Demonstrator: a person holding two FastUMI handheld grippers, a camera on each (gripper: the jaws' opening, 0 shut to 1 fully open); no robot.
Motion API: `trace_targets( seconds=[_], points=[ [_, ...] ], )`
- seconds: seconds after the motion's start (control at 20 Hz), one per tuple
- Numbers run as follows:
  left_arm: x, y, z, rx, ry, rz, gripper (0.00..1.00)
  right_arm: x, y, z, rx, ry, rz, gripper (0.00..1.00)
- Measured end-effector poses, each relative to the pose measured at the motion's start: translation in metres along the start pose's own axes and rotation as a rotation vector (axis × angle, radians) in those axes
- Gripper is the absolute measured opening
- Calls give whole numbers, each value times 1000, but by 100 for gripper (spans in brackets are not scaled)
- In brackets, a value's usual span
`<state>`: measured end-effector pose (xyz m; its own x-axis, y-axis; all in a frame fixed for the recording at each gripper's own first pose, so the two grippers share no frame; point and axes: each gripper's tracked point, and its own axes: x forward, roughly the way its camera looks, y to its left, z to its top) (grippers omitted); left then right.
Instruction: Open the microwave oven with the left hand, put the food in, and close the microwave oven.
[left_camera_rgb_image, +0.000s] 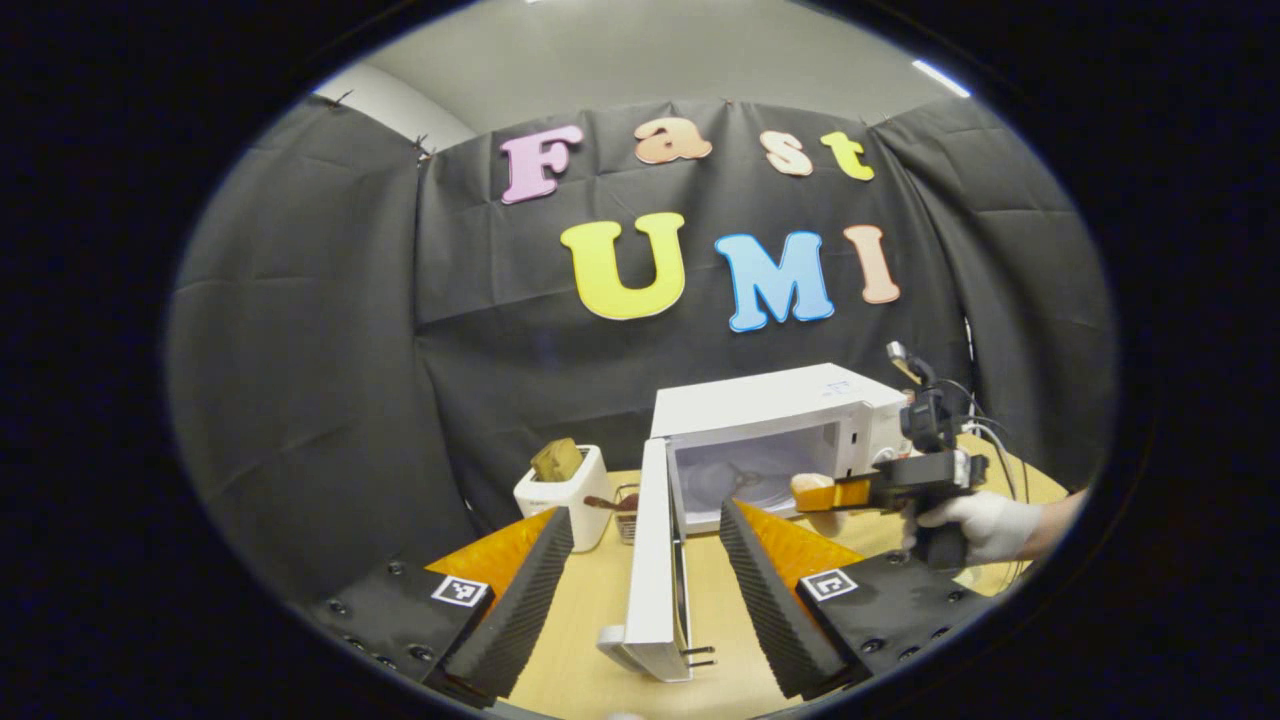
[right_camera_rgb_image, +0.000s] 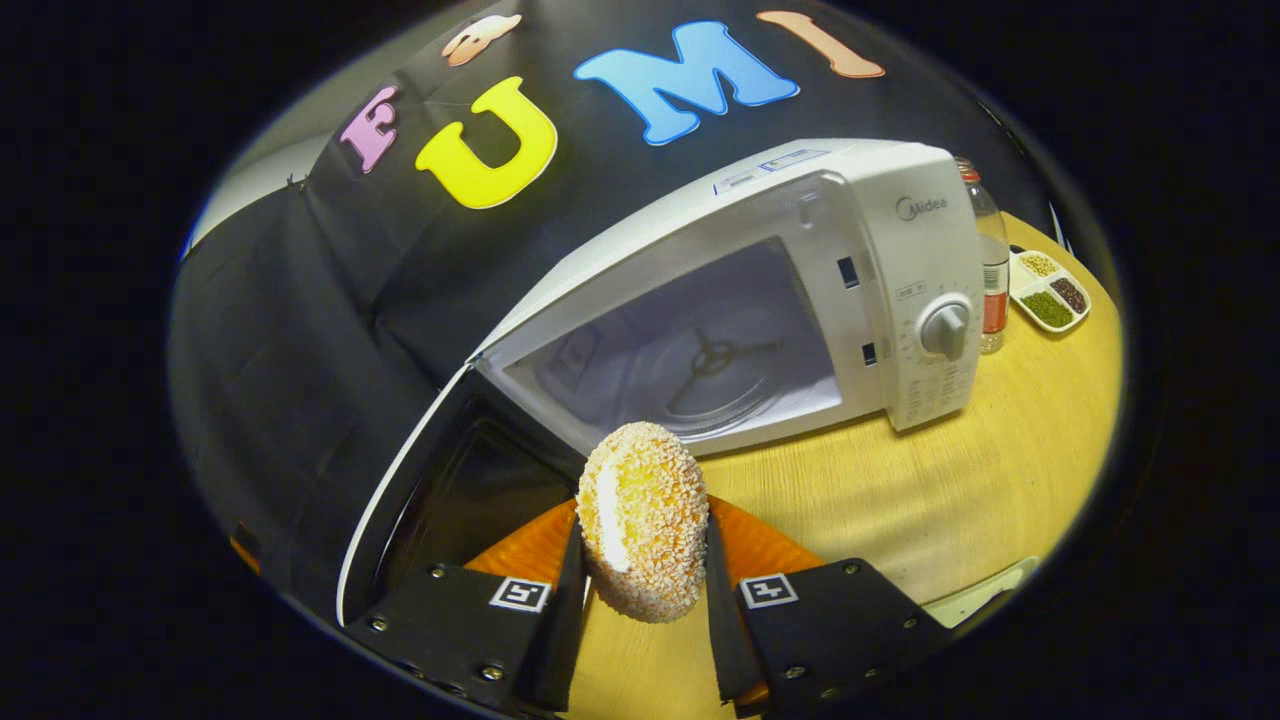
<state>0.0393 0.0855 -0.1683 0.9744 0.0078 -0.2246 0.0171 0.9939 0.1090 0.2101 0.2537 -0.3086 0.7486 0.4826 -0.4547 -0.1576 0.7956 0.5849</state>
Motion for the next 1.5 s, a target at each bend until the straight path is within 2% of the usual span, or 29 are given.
trace_targets(
  seconds=[0.25,0.3,0.35,0.4,0.7,0.85,0.95,1.0,1.1,1.15,1.2,1.25,1.3,1.35,1.5],
  points=[
    [17,13,-14,15,10,5,100,70,-5,25,93,-151,-90,54],
    [20,15,-16,15,10,4,98,83,-7,30,108,-172,-103,54],
    [23,16,-17,12,11,4,100,94,-8,36,114,-198,-117,54],
    [23,17,-18,14,9,3,98,103,-12,43,110,-230,-135,54],
    [21,26,-28,69,18,17,100,138,-34,74,70,-390,-240,54],
    [25,23,-40,74,36,11,97,148,-43,77,-7,-416,-302,54],
    [27,20,-43,91,43,7,100,151,-47,72,-18,-399,-327,54],
    [27,22,-45,104,43,8,97,150,-48,73,-30,-405,-333,56],
    [30,22,-41,104,33,9,99,150,-52,68,-39,-393,-349,58],
    [30,21,-38,96,29,8,100,149,-50,61,-27,-365,-332,70],
    [28,20,-36,95,19,4,100,147,-45,58,-18,-359,-306,75],
    [28,19,-32,100,6,5,100,145,-47,58,-14,-363,-312,89],
    [27,20,-30,104,5,5,94,134,-47,61,-17,-375,-323,100],
    [26,20,-29,103,-1,4,100,129,-48,60,-29,-379,-331,98],
    [20,23,-17,74,-25,7,100,96,-36,66,-80,-388,-317,98]
  ],
)
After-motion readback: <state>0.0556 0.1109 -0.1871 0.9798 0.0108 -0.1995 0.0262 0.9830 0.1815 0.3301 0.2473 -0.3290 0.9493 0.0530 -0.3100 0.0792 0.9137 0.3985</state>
